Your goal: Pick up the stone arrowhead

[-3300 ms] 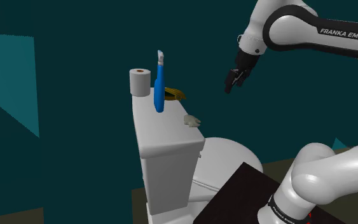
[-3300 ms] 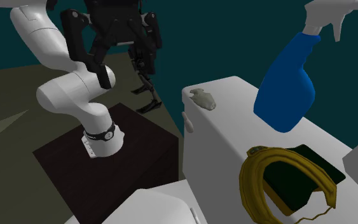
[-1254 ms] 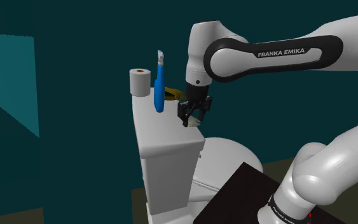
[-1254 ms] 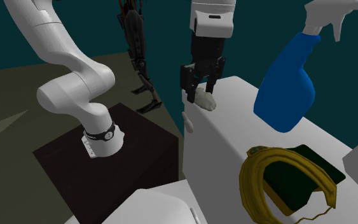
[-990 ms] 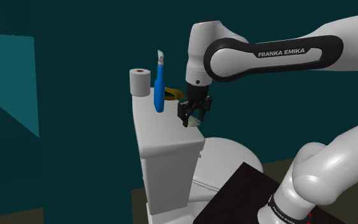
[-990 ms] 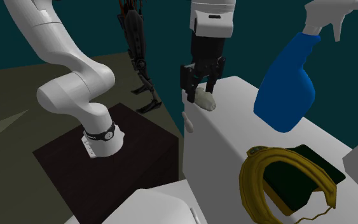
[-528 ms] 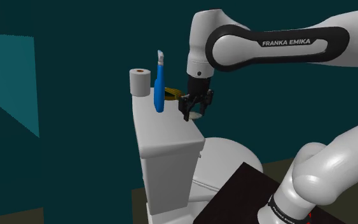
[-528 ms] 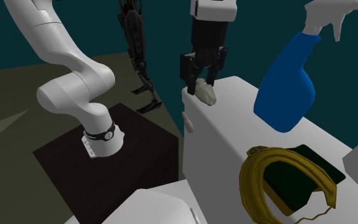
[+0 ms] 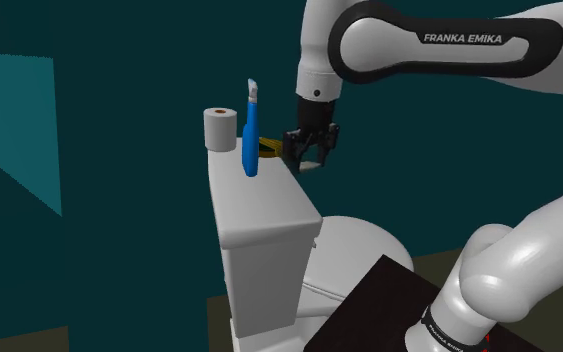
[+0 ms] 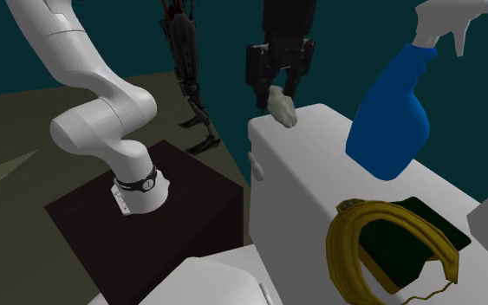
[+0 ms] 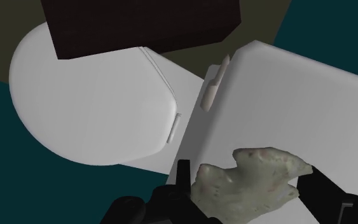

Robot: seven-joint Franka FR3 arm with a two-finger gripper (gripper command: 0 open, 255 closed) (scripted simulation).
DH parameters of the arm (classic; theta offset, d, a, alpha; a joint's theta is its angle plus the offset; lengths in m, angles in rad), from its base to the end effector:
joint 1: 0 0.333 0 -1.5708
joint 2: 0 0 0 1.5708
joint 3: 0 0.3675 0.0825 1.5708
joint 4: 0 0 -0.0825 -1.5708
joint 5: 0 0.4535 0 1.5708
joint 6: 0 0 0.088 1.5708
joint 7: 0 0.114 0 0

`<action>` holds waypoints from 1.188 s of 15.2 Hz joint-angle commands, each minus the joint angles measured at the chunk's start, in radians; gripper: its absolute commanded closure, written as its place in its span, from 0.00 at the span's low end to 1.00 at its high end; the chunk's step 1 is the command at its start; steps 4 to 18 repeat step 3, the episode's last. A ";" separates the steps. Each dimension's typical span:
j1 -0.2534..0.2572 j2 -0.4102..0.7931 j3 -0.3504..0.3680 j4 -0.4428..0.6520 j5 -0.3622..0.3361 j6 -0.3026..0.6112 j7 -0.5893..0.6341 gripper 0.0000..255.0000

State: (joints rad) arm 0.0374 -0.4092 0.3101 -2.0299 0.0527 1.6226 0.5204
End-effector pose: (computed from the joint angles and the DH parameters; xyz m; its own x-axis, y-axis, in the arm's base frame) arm 0.4416 0.1934 0.6377 0.9798 -0.1991 0.0211 -0.2000 -0.9775 0.0675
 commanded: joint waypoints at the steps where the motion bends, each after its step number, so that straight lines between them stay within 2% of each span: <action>1: -0.001 0.004 -0.001 0.032 -0.002 -0.029 0.000 1.00; 18: -0.001 0.004 -0.001 0.034 -0.002 -0.031 0.000 1.00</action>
